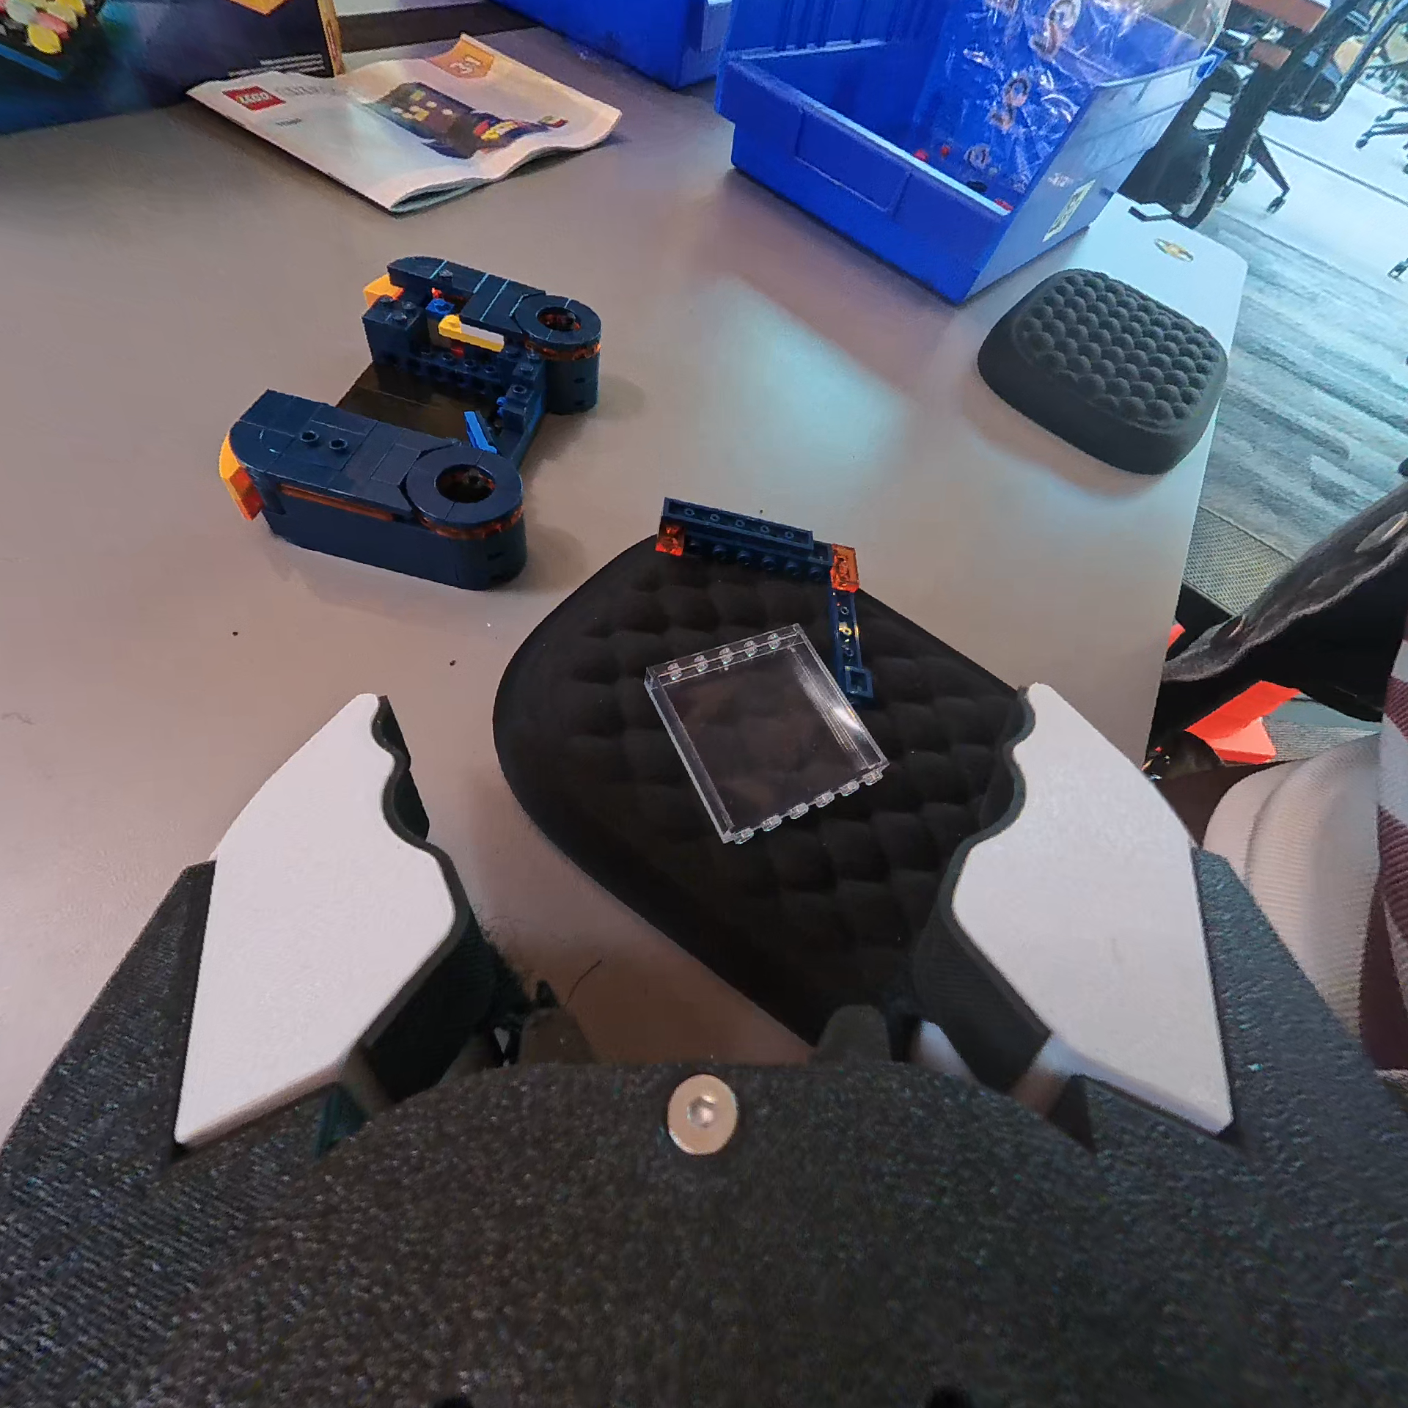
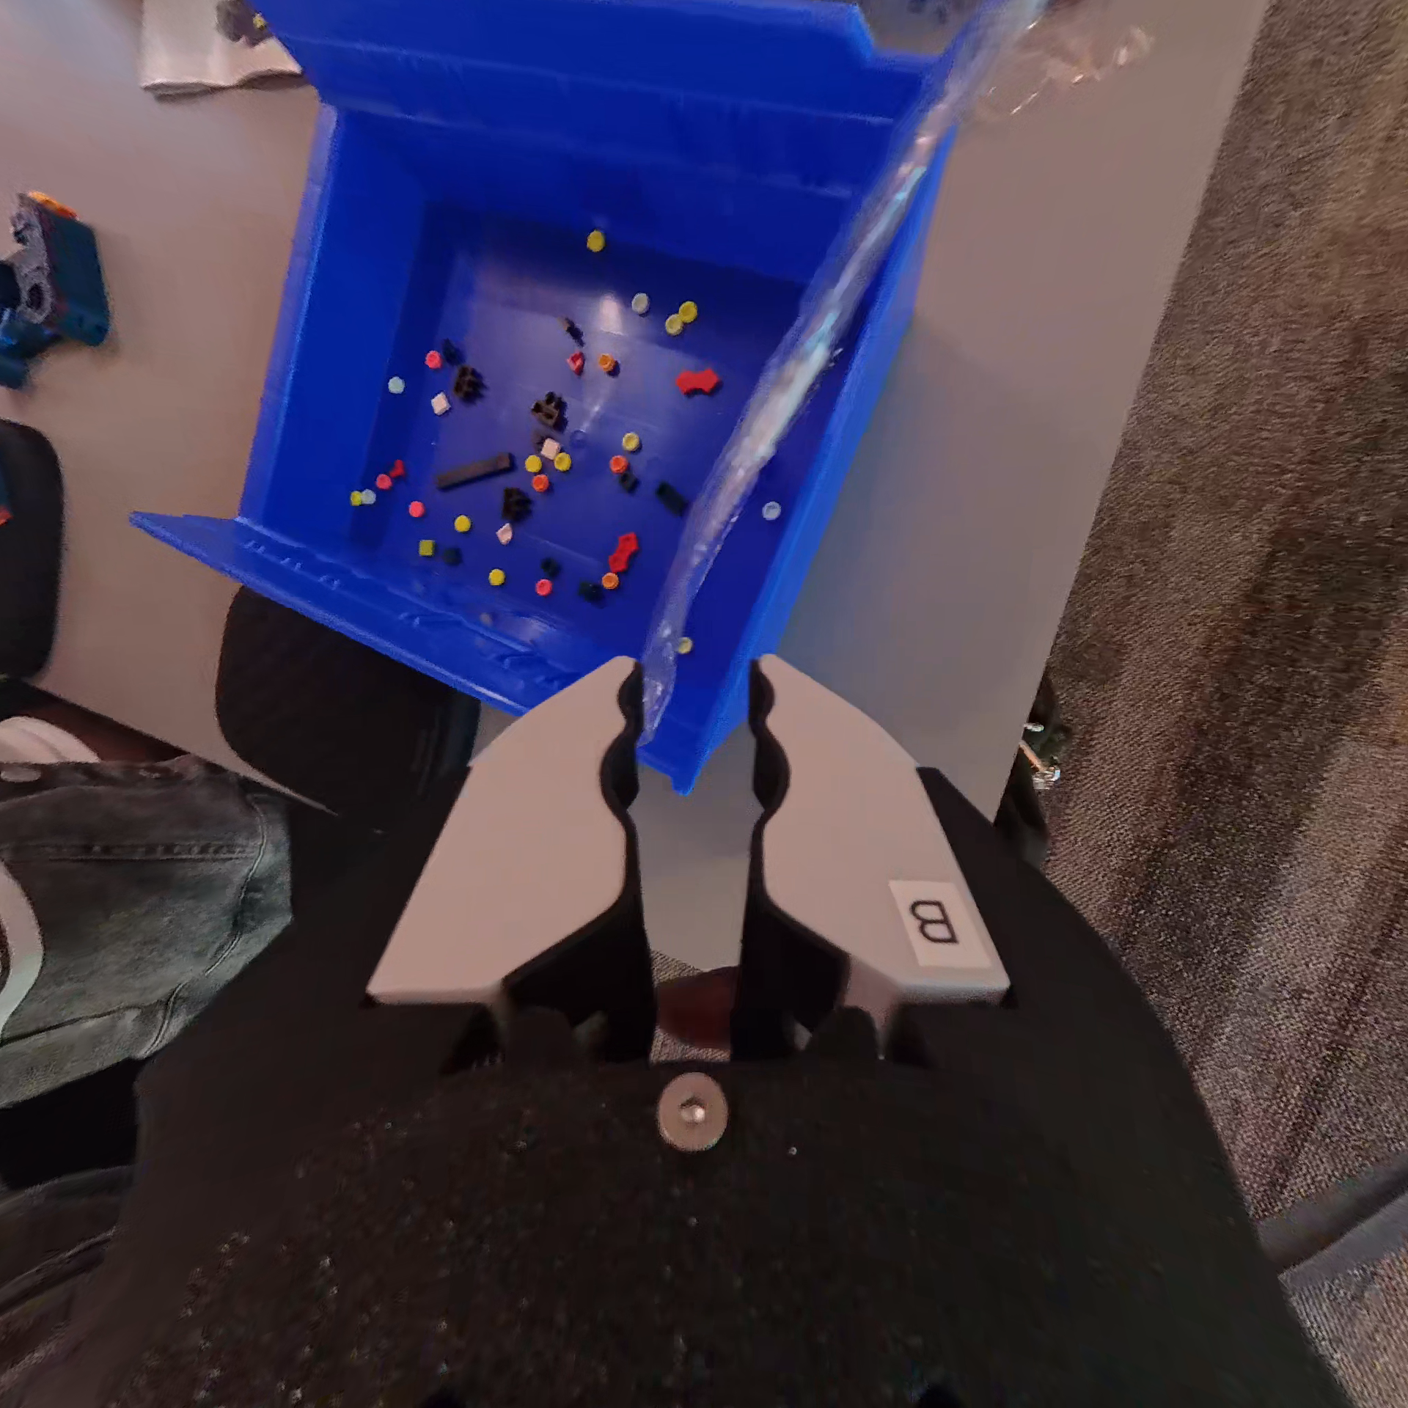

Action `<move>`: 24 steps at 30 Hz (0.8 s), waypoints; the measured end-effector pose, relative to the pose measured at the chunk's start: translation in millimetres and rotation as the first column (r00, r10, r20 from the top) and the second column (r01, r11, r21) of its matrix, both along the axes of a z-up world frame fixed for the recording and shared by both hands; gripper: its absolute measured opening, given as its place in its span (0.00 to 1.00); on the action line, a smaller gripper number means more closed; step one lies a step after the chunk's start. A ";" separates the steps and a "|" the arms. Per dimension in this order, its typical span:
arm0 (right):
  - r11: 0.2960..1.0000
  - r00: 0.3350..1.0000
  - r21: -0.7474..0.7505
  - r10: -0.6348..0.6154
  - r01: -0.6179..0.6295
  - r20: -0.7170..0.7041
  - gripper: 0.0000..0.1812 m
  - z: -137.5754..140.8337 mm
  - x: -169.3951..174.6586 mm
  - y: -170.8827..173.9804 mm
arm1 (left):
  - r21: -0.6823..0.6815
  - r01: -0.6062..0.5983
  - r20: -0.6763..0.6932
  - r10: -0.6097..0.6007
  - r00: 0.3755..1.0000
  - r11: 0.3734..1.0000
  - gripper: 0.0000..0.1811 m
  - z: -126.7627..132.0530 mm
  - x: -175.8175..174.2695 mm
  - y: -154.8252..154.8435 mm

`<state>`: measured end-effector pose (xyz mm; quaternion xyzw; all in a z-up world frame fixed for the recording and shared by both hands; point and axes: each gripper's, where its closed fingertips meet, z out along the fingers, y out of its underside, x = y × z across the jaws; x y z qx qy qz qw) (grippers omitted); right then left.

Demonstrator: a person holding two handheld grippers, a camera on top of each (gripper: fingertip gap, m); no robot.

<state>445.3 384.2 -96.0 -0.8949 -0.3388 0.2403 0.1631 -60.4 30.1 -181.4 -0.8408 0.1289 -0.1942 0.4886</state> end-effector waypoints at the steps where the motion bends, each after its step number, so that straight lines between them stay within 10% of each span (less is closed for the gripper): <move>1: 0.999 1.000 0.034 -0.023 0.023 0.014 0.19 2.3 2.5 3.8 | 0.003 -0.001 -0.002 0.001 1.000 1.000 0.78 0.3 0.2 0.0; 5: 0.927 0.987 0.359 -0.144 0.110 0.070 0.41 30.8 10.4 28.1 | 0.019 -0.003 -0.005 0.003 1.000 1.000 0.78 2.3 0.5 -0.6; 9: 0.648 0.980 0.743 -0.189 0.166 -0.054 0.64 92.8 -10.5 30.6 | 0.033 -0.001 0.004 0.001 1.000 0.999 0.79 4.6 0.3 -1.9; 15: 0.265 0.897 0.929 0.292 0.259 -0.333 0.81 154.5 -140.4 -90.3 | 0.122 -0.007 0.053 0.000 0.999 0.992 0.81 19.5 0.3 -5.3; 21: 0.406 0.599 0.871 0.635 0.278 -0.487 0.81 120.5 -266.6 -213.3 | 0.460 -0.162 0.014 0.176 0.984 0.873 0.81 79.6 -24.3 -11.3; 23: 0.425 0.519 0.867 0.695 0.261 -0.497 0.57 116.3 -300.3 -226.6 | 0.608 -0.215 -0.003 0.274 0.962 0.765 0.77 105.3 -42.9 -23.1; 24: 0.397 0.504 0.902 0.752 0.170 -0.426 0.13 107.0 -316.8 -236.3 | 0.639 -0.218 -0.032 0.309 0.951 0.738 0.41 111.7 -52.3 -32.6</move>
